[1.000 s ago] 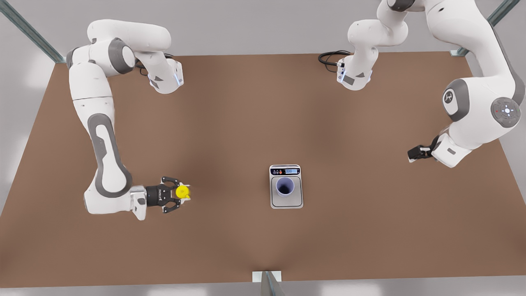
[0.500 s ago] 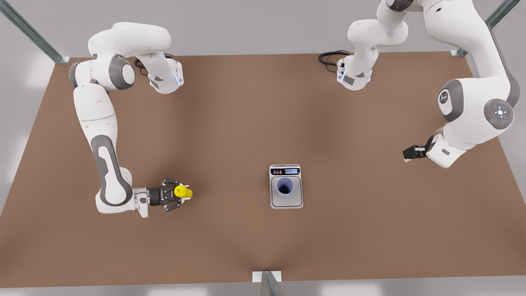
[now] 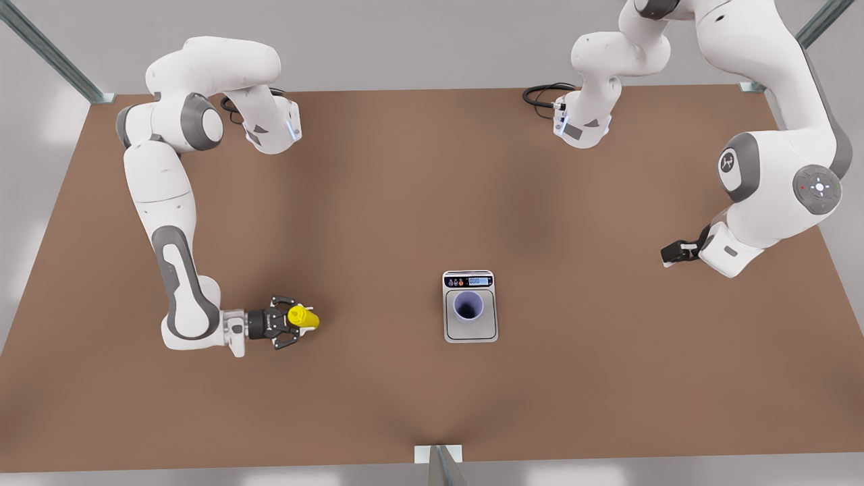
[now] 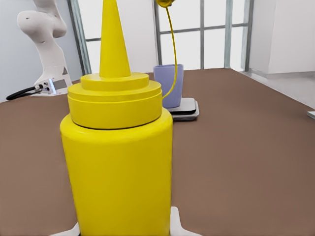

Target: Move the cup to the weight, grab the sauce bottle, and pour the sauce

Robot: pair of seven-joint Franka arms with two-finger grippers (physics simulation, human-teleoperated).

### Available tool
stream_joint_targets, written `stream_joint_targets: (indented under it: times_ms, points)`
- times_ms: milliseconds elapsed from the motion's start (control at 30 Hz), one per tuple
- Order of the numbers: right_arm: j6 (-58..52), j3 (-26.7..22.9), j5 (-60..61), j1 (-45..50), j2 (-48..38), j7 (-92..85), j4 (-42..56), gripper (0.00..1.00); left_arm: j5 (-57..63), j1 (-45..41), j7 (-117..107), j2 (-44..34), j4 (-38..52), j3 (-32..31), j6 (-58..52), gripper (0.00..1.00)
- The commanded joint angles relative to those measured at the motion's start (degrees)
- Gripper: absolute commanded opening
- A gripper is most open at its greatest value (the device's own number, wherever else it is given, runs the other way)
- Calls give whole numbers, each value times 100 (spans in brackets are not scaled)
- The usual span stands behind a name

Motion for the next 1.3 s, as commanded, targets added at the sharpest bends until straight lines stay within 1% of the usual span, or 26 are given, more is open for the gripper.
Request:
stream_joint_targets:
  times_ms: [0, 33, 133, 200, 233, 500, 533, 567, 667, 800, 867, 900, 967, 1000, 1033, 1100, 1167, 1200, 1267]
  points:
    - [1, 0, 3, 0, 0, 1, 0, 61, 1, 0, 0, 0, 1, 0, 7, 100]
    - [1, 0, 3, 0, 0, 10, -9, 62, 1, 0, -9, 8, 1, 0, 7, 100]
    - [9, 0, 11, 9, 0, 27, 0, 62, 1, -9, -9, 8, 1, 0, 7, 100]
    - [9, 0, 11, 0, 0, 36, 0, 71, 1, -9, -9, 8, 1, 0, 16, 100]
    - [9, 0, 3, -9, 0, 28, 0, 81, 1, -18, -9, 8, 1, 0, 16, 100]
    - [-17, 0, 3, -35, 0, 27, 0, 83, 1, -18, -9, 17, 1, 0, 25, 100]
    - [-17, 0, 3, -35, 0, 36, 0, 98, 1, -18, -9, 17, 1, 0, 25, 100]
    - [-17, 0, 3, -35, 0, 45, 0, 100, 1, -18, -9, 17, 1, 0, 25, 100]
    - [-43, 0, 3, -44, -9, 45, -9, 100, 1, -18, -9, 17, 1, 0, 25, 100]
    - [-87, -8, -129, -343, -35, 27, -35, 100, 1, -26, -9, 17, 10, 0, 25, 100]
    - [-175, -8, -471, -624, -44, 27, -53, 100, 1, -26, -9, 17, 10, 0, 25, 100]
    - [-298, 0, -867, -852, -62, 45, -35, 100, 1, -35, -9, 17, 10, 0, 25, 100]
    - [-395, -69, -1667, -1125, -431, 133, 87, 100, 1, -35, -9, 26, 10, 0, 34, 100]
    - [-421, -342, -2114, -1064, -641, 711, 412, 100, 1, -35, -9, 26, 10, 0, 34, 100]
    - [-404, -342, -2589, -1037, -800, 1554, 737, 100, 1, -44, -9, 26, 10, 0, 34, 100]
    - [-421, -298, -3653, -888, -984, 3998, 1494, 100, 1, -44, -9, 26, 10, 0, 43, 100]
    - [-412, -325, -4479, -589, -1204, 6292, 2012, 100, 1, -44, -9, 26, 1, 0, 69, 100]
    - [-369, -465, -4849, -229, -1511, 7198, 2021, 100, 1, -44, -9, 26, 1, 0, 60, 100]
    - [-333, -1326, -4946, 553, -2240, 9262, 1565, 100, 1, -62, -9, 26, 10, 0, 60, 100]
